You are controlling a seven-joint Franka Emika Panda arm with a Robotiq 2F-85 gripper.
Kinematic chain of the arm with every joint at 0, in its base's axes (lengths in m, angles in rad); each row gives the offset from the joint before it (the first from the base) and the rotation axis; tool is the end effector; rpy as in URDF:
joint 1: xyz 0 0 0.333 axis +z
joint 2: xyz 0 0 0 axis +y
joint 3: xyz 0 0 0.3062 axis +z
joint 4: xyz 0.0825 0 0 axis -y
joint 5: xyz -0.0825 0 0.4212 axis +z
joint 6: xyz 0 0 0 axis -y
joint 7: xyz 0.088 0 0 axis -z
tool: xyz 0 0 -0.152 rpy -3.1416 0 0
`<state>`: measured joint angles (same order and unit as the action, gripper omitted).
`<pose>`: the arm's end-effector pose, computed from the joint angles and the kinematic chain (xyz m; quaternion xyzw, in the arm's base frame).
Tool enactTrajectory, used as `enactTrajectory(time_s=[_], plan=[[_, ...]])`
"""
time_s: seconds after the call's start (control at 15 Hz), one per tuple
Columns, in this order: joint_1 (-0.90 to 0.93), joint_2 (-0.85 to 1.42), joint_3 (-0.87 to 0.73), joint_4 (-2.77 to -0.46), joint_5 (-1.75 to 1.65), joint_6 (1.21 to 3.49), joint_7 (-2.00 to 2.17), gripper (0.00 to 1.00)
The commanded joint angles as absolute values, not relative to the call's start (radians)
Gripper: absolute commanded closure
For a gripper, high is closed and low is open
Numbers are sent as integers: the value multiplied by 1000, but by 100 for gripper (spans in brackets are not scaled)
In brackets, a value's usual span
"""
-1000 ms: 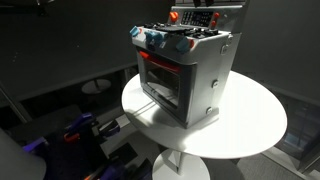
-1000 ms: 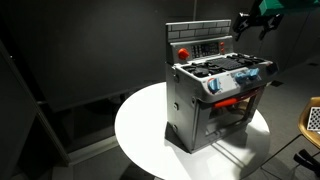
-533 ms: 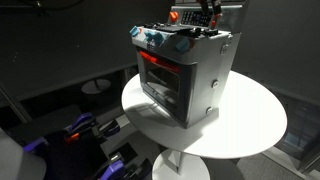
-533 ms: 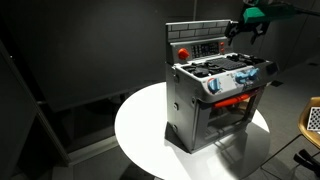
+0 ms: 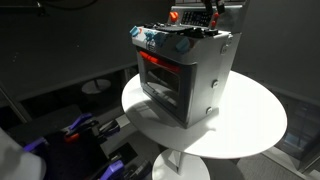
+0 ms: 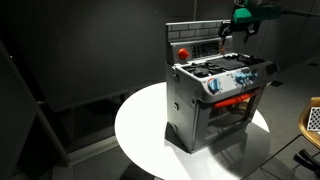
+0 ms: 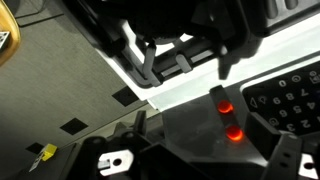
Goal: Push the top orange button on the right side of the stoves button display twice
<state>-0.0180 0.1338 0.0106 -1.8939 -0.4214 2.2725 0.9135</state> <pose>0.6613 -0.0293 0.3922 0.9204 -0.3289 0.1837 0.1045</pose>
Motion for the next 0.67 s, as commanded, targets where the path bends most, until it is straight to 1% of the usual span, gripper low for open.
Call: enactTrajectory(time_s=[0.0, 0.6], plan=[[11, 174, -23, -1817, -425, 2222, 940, 0], [26, 175, -38, -1812, -410, 2198, 927, 0]])
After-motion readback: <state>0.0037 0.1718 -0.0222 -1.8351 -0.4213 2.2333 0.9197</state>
